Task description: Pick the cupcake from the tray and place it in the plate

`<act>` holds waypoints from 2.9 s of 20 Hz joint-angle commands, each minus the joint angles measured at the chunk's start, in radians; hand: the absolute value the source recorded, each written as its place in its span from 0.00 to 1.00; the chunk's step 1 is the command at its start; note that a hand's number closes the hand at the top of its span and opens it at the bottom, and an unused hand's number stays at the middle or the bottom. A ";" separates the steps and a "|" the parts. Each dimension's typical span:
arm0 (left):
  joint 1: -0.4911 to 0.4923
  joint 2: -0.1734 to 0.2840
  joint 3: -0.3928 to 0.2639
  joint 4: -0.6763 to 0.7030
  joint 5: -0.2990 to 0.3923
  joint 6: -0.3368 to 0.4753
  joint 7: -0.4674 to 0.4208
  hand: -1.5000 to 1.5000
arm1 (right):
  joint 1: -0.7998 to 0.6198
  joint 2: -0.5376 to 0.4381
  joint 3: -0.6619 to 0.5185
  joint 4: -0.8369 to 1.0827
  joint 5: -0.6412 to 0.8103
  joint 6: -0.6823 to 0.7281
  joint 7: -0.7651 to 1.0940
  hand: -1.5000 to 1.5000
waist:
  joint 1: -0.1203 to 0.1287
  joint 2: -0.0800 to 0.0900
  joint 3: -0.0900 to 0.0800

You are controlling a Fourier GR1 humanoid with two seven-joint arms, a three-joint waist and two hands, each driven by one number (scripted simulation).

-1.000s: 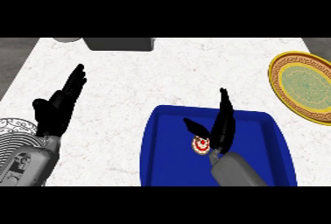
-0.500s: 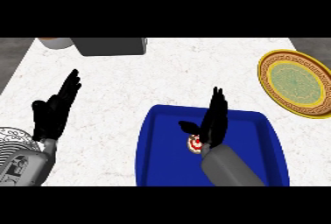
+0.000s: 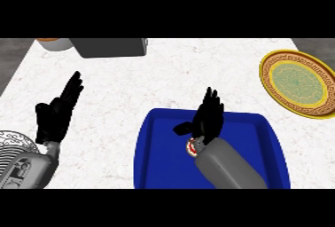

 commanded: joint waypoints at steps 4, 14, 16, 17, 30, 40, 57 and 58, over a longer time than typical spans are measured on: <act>-0.015 0.008 0.024 0.033 0.003 -0.026 -0.028 0.50 | 0.013 0.004 0.015 -0.226 0.055 0.262 0.322 0.00 | 0.003 0.010 0.004; 0.014 -0.049 -0.023 -0.020 -0.029 -0.008 -0.020 0.50 | 0.109 0.004 -0.066 -0.299 0.035 0.410 0.324 0.00 | 0.043 0.021 0.006; -0.004 -0.040 -0.004 0.006 -0.030 -0.011 -0.020 0.50 | 0.173 0.004 -0.037 -0.322 0.023 0.412 0.324 0.00 | 0.037 0.022 0.006; -0.041 -0.032 -0.003 0.018 -0.037 -0.026 -0.006 0.50 | 0.132 0.004 -0.077 -0.313 0.025 0.441 0.324 0.00 | 0.039 0.026 0.007; -0.080 -0.031 0.059 0.074 -0.008 -0.097 -0.019 0.50 | 0.274 0.004 -0.003 -0.307 0.008 0.333 0.303 0.00 | 0.052 0.030 0.007; -0.054 -0.087 0.032 0.037 -0.083 -0.046 -0.007 0.50 | 0.296 0.004 -0.085 -0.237 0.123 0.322 0.177 1.00 | 0.054 0.031 0.008; 0.002 -0.081 0.070 0.012 -0.083 -0.037 -0.003 0.50 | 0.421 -0.647 -0.411 -0.375 -0.072 0.399 -0.614 1.00 | -0.023 0.025 0.019; -0.007 -0.070 0.083 0.005 -0.072 -0.040 0.017 0.50 | 0.400 -0.685 -0.449 -0.393 -0.096 0.383 -0.668 1.00 | -0.023 0.015 0.020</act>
